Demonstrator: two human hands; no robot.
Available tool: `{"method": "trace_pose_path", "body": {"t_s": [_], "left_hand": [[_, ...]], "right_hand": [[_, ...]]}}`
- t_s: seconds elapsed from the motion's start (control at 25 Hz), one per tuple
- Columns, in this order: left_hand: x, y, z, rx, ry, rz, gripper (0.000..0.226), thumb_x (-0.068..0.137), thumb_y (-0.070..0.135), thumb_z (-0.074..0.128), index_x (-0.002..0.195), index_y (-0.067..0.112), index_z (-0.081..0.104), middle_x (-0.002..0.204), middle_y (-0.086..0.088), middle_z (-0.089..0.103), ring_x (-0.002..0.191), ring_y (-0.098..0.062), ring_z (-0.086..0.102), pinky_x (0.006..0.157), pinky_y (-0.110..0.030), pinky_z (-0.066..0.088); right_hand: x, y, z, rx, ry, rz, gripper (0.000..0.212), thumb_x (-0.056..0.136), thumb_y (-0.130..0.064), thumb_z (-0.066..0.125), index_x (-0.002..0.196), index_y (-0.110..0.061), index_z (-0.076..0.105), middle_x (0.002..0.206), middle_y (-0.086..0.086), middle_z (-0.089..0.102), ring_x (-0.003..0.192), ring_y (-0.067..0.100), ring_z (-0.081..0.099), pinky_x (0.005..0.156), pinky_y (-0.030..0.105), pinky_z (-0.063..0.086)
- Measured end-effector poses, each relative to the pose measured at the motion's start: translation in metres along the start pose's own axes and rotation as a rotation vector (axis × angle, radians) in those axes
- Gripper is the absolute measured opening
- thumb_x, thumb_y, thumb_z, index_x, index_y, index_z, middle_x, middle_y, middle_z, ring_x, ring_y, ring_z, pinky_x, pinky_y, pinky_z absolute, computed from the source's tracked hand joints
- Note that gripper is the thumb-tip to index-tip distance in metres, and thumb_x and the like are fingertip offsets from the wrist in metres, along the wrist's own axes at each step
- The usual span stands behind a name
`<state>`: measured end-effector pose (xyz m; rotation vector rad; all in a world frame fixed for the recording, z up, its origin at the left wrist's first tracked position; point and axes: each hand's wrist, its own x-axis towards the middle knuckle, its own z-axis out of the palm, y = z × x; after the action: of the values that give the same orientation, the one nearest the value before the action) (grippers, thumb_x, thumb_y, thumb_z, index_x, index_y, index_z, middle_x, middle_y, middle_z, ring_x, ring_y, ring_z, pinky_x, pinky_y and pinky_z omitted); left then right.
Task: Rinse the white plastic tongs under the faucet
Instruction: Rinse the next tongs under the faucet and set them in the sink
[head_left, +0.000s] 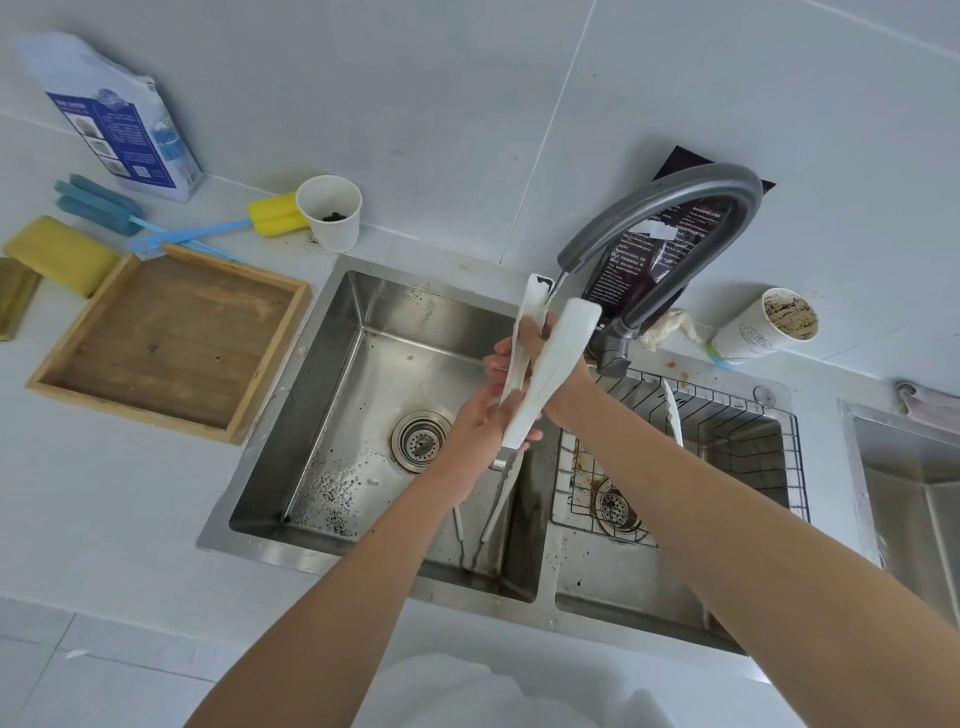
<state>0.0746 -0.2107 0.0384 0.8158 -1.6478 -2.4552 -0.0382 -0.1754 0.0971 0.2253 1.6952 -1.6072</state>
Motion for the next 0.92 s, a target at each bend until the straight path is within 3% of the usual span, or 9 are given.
{"method": "trace_pose_path", "body": {"t_s": [0.08, 0.2, 0.32, 0.4, 0.48, 0.56, 0.72, 0.92], "left_hand": [[0.002, 0.0, 0.001, -0.023, -0.037, 0.005, 0.035, 0.104, 0.029, 0.043, 0.129, 0.005, 0.051, 0.085, -0.005, 0.068, 0.063, -0.016, 0.064, 0.055, -0.026, 0.049], [0.001, 0.0, 0.005, -0.019, -0.054, 0.006, 0.032, 0.106, 0.029, 0.038, 0.117, 0.002, 0.05, 0.068, -0.003, 0.054, 0.046, -0.014, 0.047, 0.044, -0.025, 0.039], [-0.004, 0.005, 0.011, -0.02, -0.067, 0.007, 0.025, 0.107, 0.025, 0.035, 0.102, 0.005, 0.05, 0.057, 0.0, 0.048, 0.041, -0.013, 0.043, 0.042, -0.024, 0.037], [-0.005, 0.01, 0.013, -0.041, -0.078, 0.004, 0.025, 0.107, 0.023, 0.034, 0.096, 0.009, 0.052, 0.056, 0.0, 0.047, 0.041, -0.013, 0.044, 0.043, -0.023, 0.039], [-0.004, 0.012, 0.016, -0.078, -0.084, -0.027, 0.025, 0.107, 0.024, 0.035, 0.099, 0.008, 0.052, 0.058, -0.001, 0.047, 0.043, -0.013, 0.046, 0.042, -0.023, 0.039], [-0.004, 0.014, 0.018, -0.099, -0.069, -0.075, 0.026, 0.107, 0.024, 0.036, 0.108, 0.003, 0.051, 0.06, -0.003, 0.047, 0.042, -0.011, 0.047, 0.04, -0.021, 0.038], [-0.004, 0.013, 0.02, -0.094, -0.065, -0.127, 0.031, 0.107, 0.024, 0.036, 0.12, -0.001, 0.049, 0.069, -0.005, 0.048, 0.044, -0.01, 0.048, 0.04, -0.02, 0.039], [-0.004, 0.011, 0.018, -0.074, -0.064, -0.155, 0.029, 0.107, 0.023, 0.036, 0.119, 0.001, 0.049, 0.073, -0.006, 0.046, 0.045, -0.01, 0.047, 0.041, -0.021, 0.04]], "right_hand": [[-0.005, 0.003, 0.001, -0.021, 0.004, -0.025, 0.037, 0.105, -0.022, 0.045, 0.073, -0.005, 0.055, 0.057, 0.013, 0.065, 0.052, 0.025, 0.067, 0.046, 0.031, 0.058], [-0.004, 0.001, -0.003, 0.037, -0.057, 0.023, 0.039, 0.105, -0.022, 0.043, 0.073, -0.002, 0.052, 0.057, 0.016, 0.061, 0.047, 0.027, 0.064, 0.046, 0.032, 0.056], [0.002, -0.003, -0.004, 0.074, -0.055, 0.039, 0.034, 0.104, -0.027, 0.044, 0.08, -0.005, 0.049, 0.052, 0.014, 0.055, 0.04, 0.024, 0.055, 0.042, 0.028, 0.051], [0.007, -0.001, -0.002, -0.008, -0.04, -0.048, 0.03, 0.103, -0.029, 0.049, 0.087, -0.005, 0.052, 0.063, 0.016, 0.062, 0.045, 0.024, 0.062, 0.045, 0.031, 0.056], [0.011, -0.002, -0.001, -0.009, -0.054, -0.1, 0.022, 0.102, -0.025, 0.052, 0.096, -0.004, 0.054, 0.078, 0.019, 0.064, 0.05, 0.023, 0.068, 0.047, 0.032, 0.059], [0.016, -0.006, 0.003, 0.001, -0.056, -0.089, 0.027, 0.102, -0.023, 0.051, 0.108, 0.003, 0.054, 0.085, 0.02, 0.063, 0.048, 0.021, 0.068, 0.044, 0.029, 0.057], [0.025, -0.017, 0.005, 0.054, -0.012, -0.009, 0.041, 0.107, -0.029, 0.038, 0.075, -0.006, 0.052, 0.055, 0.012, 0.059, 0.035, 0.017, 0.057, 0.041, 0.025, 0.052], [0.033, -0.011, 0.003, 0.131, -0.039, 0.032, 0.041, 0.107, -0.022, 0.036, 0.075, -0.003, 0.051, 0.064, 0.014, 0.053, 0.038, 0.018, 0.056, 0.043, 0.024, 0.051]]}}
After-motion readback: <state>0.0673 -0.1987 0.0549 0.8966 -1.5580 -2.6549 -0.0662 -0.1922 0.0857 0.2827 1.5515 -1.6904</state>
